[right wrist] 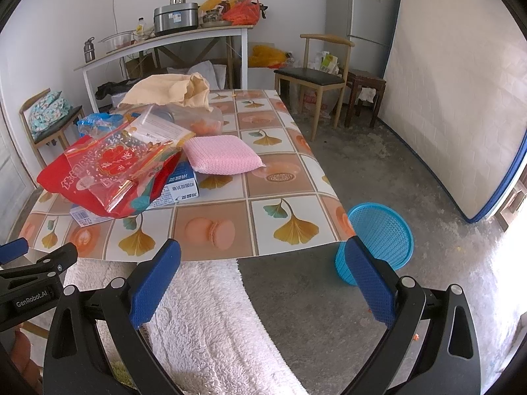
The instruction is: Collect trash
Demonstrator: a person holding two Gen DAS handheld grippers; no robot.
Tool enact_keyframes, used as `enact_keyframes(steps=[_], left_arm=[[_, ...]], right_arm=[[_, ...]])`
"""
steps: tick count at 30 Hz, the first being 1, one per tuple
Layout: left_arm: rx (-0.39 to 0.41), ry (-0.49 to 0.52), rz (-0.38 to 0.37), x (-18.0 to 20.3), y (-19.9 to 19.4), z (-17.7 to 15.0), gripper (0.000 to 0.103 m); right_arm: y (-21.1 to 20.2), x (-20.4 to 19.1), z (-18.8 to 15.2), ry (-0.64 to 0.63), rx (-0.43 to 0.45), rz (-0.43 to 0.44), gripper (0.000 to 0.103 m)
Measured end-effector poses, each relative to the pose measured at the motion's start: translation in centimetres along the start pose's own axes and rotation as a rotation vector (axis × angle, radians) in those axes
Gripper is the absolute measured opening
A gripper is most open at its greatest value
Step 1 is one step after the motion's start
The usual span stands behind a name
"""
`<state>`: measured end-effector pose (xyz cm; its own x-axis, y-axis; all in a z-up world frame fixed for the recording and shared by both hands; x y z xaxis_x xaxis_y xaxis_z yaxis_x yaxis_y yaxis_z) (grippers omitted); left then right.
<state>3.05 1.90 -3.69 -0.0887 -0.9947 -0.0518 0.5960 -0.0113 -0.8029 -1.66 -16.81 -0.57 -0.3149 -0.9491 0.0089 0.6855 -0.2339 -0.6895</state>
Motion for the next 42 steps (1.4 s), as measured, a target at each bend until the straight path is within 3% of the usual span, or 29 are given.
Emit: enact_keyframes(steps=[11,21,24,28,30,34,36,38,42], left_arm=[[0.009,-0.012,0.01,-0.4,0.4,-0.1,0.095],[0.154,-0.057,-0.004,-3.0,-0.7,2.2,0.095],[0.207,-0.076,-0.058,-4.0,-0.9,3.2,0.095],[0.329,-0.143,-0.248,-5.3,-1.5,5.1,0.094],[0.352,-0.171,-0.315,-5.4,-1.2,6.3,0.094],[0.324,-0.189,-0.398,-4.4,0.4,8.0,0.094],[0.291,-0.219,-0.448,-4.2,1.7,8.9,0.087],[0.243,-0.248,-0.458,-4.4,3.3,9.4,0.069],[0.16,-0.324,-0.448,-5.6,6.2,9.7,0.06]], right_arm=[[1.1,0.1,0.1,-0.003,-0.013,0.011,0.097],[2.7,-1.3,3.8,-0.034,0.08,0.076,0.097],[3.2,-2.2,5.2,-0.045,0.107,0.137,0.097],[4.1,-2.9,6.0,-0.037,0.118,0.162,0.097],[5.0,-3.0,6.0,-0.031,0.105,0.169,0.097],[6.6,-2.8,5.5,-0.016,0.061,0.174,0.097],[7.5,-2.5,5.3,-0.008,0.037,0.174,0.097],[8.2,-2.3,5.0,-0.003,0.023,0.171,0.097],[9.3,-1.9,4.6,0.01,0.005,0.17,0.097]])
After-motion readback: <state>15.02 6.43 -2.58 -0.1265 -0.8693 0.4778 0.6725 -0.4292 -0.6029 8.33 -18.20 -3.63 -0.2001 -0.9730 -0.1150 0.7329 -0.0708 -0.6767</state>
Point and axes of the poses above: each gripper's, at about its wrist camera, not at the fingertips, and y roughly the way its jaws point, x to its right, z to its top, the point moved 5 cm from there along y, roughly the way its jaws point
